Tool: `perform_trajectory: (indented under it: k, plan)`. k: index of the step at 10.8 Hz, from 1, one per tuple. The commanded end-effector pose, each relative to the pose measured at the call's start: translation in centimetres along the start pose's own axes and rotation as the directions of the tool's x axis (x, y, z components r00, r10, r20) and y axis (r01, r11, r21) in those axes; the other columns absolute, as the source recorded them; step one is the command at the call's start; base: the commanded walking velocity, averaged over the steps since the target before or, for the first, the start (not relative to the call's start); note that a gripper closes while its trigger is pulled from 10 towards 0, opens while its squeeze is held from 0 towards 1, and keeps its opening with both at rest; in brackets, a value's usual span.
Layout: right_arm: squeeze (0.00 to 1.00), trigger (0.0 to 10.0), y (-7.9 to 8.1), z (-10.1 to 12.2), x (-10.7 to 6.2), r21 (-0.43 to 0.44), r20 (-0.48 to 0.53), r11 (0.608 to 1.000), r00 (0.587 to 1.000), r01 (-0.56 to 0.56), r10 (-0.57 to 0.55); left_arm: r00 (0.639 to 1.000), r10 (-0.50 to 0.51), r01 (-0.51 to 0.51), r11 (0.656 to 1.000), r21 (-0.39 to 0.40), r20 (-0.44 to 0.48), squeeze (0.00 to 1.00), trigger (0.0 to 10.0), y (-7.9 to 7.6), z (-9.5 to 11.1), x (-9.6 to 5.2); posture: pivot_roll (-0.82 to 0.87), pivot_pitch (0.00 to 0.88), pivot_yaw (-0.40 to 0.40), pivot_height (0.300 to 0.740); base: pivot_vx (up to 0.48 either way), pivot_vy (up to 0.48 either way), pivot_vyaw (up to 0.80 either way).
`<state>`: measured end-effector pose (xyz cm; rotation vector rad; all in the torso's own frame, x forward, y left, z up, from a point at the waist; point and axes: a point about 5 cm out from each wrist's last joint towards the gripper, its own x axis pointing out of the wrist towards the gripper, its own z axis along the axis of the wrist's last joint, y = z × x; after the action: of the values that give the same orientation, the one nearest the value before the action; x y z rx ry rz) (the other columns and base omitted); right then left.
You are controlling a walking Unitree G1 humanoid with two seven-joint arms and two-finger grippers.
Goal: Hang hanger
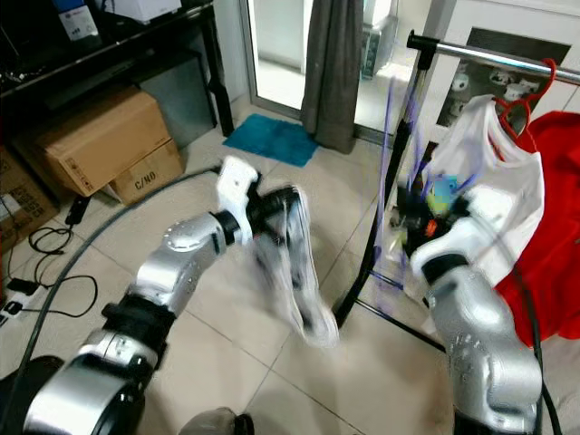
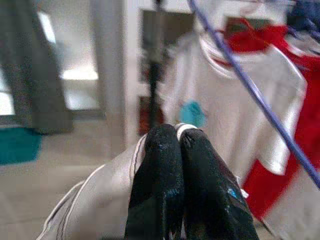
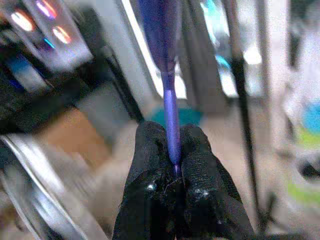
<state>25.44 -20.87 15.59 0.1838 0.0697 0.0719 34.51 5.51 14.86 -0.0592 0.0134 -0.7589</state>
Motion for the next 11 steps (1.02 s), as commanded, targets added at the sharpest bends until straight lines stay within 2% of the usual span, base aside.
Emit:
perform_trajectory:
  k: [1,2,4,5,6,7,8,9,10,11]
  plan:
    - [0.00,10.0,0.2,-1.0,-0.5,-0.030,-0.051,0.999,0.998,0.021,-0.022,0.992,0.123,-0.122,0.992,-0.008,0.033,0.00,10.0,0.9,0.6,-0.9,0.04,0.000,0.059,0.740,0.000,0.000,0.00]
    - [0.00,10.0,0.1,-2.3,-1.6,-0.069,-0.118,0.996,0.991,0.059,-0.067,0.967,0.253,-0.254,0.965,-0.069,-0.026,0.00,10.0,1.7,-0.6,-2.8,0.03,0.005,0.056,0.740,0.000,0.000,0.00]
    - [0.00,10.0,-0.4,-3.2,-2.3,-0.112,-0.148,0.984,0.977,0.137,-0.153,0.954,0.296,-0.299,0.950,-0.087,-0.044,0.00,10.0,1.2,-1.6,-4.6,0.02,0.019,0.046,0.740,0.000,0.000,-0.79]
    - [0.00,10.0,-0.2,-3.3,-2.5,-0.086,-0.165,0.986,0.974,0.142,-0.154,0.933,0.348,-0.358,0.924,-0.132,-0.095,0.00,10.0,0.9,-2.5,-5.9,0.03,0.030,0.035,0.740,0.000,0.000,-0.80]
    - [0.00,10.0,-0.2,-3.2,-2.3,-0.096,-0.158,0.985,0.975,0.144,-0.158,0.930,0.344,-0.366,0.902,-0.231,-0.129,0.00,10.0,0.5,-2.5,-6.4,0.03,0.035,0.028,0.740,0.000,0.000,-0.80]
    - [0.00,10.0,-0.3,-3.1,-2.2,-0.126,-0.156,0.982,0.975,0.142,-0.161,0.925,0.368,-0.381,0.898,-0.218,-0.099,0.00,10.0,0.7,-2.0,-6.5,0.02,0.036,0.025,0.740,0.000,0.000,-0.80]
    - [0.00,10.0,-0.7,-2.5,-2.2,-0.114,-0.139,0.980,0.974,0.161,-0.177,0.932,0.350,-0.362,0.900,-0.243,-0.090,0.00,10.0,0.4,-1.7,-6.3,0.02,0.037,0.025,0.740,0.000,0.000,-0.80]
    - [0.00,10.0,-1.0,-2.3,-2.3,-0.113,-0.131,0.978,0.973,0.178,-0.192,0.933,0.342,-0.359,0.914,-0.192,-0.113,0.00,10.0,0.1,-1.9,-6.3,0.02,0.035,0.030,0.740,0.000,0.000,-0.80]
    - [0.00,10.0,-1.2,-2.1,-2.3,-0.106,-0.119,0.976,0.972,0.192,-0.204,0.941,0.320,-0.338,0.905,-0.259,-0.110,0.00,10.0,-0.4,-1.8,-6.3,0.03,0.034,0.031,0.740,0.000,0.000,-0.80]
    - [0.00,10.0,-1.2,-2.2,-2.1,-0.081,-0.113,0.975,0.970,0.205,-0.214,0.932,0.350,-0.361,0.886,-0.290,-0.092,0.00,10.0,-0.4,-1.5,-6.3,0.04,0.034,0.034,0.740,0.000,0.000,-0.80]
